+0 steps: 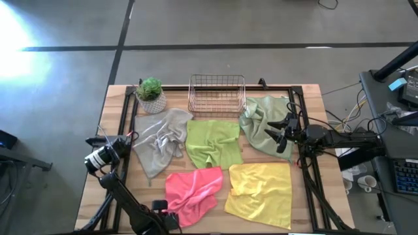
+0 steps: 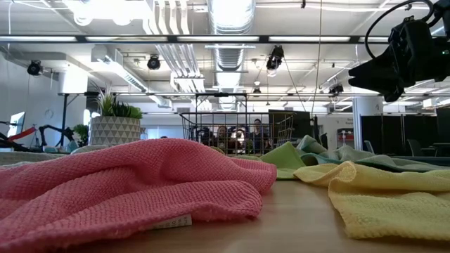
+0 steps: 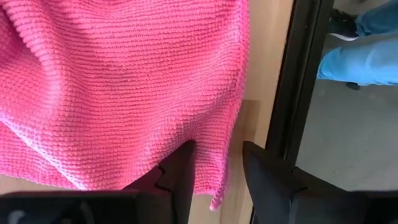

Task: Fold microfiber towels
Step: Fold the pink towel

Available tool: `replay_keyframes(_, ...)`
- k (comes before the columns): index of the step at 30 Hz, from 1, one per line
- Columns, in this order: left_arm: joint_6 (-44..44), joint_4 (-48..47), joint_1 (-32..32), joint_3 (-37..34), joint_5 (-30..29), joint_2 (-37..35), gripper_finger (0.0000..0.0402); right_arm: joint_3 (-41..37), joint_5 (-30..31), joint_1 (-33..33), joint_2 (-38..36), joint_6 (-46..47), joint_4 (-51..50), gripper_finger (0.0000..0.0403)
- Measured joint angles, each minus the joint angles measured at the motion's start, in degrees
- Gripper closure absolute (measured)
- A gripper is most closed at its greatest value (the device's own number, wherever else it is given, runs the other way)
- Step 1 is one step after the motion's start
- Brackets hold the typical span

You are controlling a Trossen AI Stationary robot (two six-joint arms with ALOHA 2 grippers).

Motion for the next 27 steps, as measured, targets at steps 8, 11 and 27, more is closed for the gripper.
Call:
replay_keyframes(8,-2.78,-0.01,0.07,-0.04,-0.01,0.09,0.0381,0.0,0.01,0.0,0.0,-0.01,-0.01,0.0225)
replay_keyframes(11,-2.87,0.12,0.07,-0.04,0.03,0.09,0.0396,0.0,0.01,-0.02,0.02,-0.01,0.0,0.0225)
replay_keyframes(27,-4.33,0.57,2.31,2.69,0.53,-5.83,0.0401,0.0,0.01,-0.02,0.0,0.0,0.02,0.0225)
